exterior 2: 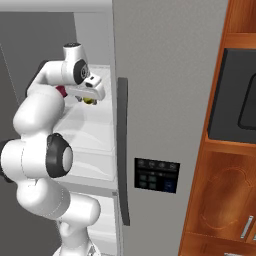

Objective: Pick up both pears from the fridge and place them inside the tupperware on the counter.

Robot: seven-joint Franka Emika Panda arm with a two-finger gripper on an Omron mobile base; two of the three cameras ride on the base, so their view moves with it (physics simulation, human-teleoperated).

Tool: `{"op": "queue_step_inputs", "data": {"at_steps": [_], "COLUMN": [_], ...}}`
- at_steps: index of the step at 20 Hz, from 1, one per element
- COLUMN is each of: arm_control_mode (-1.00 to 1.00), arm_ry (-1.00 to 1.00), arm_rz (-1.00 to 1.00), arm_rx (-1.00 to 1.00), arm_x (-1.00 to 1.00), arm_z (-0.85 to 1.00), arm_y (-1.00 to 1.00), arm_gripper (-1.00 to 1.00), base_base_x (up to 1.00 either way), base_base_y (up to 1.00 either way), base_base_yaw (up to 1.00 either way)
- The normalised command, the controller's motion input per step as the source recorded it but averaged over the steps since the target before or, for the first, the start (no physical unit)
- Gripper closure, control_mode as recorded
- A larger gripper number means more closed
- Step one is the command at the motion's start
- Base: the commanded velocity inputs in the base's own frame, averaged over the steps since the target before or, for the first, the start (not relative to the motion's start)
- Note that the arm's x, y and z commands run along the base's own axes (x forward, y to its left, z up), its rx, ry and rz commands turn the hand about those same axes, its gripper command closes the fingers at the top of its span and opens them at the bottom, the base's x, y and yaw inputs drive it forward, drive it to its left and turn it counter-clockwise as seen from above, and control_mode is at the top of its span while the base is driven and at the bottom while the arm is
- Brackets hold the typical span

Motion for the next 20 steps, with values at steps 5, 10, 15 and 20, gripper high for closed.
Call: {"op": "queue_step_inputs", "data": {"at_steps": [5, 10, 15, 20], "arm_control_mode": [-1.00, -1.00, -1.00, -1.00], "arm_ry": [0.00, 0.00, 0.00, -0.15], "arm_rz": [0.02, 0.22, 0.22, 0.24], "arm_rx": [0.00, 0.00, -0.05, -0.05], "arm_x": [-0.07, -0.93, -1.00, -1.00], "arm_z": [-0.02, -0.14, -0.32, 0.01], "arm_y": [0.00, 0.01, 0.18, 0.10], "arm_gripper": [1.00, 1.00, 1.00, 1.00], "base_base_x": [0.00, 0.00, 0.00, 0.00], "base_base_y": [0.00, 0.00, 0.00, 0.00], "base_base_yaw": [0.00, 0.00, 0.00, 0.00]}}
